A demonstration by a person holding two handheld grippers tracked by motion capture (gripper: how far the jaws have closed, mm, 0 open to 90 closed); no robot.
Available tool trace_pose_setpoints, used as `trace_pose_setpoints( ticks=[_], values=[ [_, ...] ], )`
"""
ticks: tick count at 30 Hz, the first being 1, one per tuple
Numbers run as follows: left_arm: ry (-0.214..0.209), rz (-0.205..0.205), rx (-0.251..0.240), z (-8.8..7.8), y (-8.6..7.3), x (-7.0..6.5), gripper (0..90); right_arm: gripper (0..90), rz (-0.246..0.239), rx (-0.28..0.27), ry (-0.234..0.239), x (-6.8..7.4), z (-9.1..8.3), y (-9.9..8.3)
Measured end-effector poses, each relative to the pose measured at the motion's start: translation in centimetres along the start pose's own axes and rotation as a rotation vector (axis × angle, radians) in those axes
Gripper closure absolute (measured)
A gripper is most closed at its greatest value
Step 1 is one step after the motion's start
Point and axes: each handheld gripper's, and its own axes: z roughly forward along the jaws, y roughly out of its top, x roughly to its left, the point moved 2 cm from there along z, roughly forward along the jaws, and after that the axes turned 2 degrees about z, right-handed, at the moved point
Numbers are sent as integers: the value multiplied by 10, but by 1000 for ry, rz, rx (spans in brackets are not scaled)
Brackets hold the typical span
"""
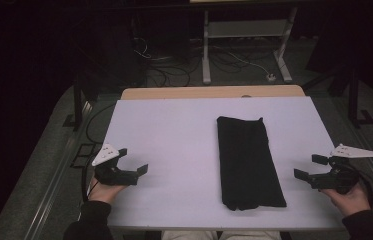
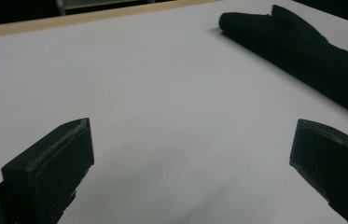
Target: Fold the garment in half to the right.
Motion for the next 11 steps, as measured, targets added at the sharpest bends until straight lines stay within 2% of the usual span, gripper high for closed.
trace_pose_setpoints(
  ticks=[3,5,11],
  values=[
    [7,-14,17,-3,-4,4,0,0,0,-1,-1,0,0,0],
    [12,-18,5,-4,-5,4,0,0,-1,-1,-3,0,0,0],
    [-9,-17,-4,-3,-3,-1,0,0,-2,-3,-5,0,0,0]
  ],
)
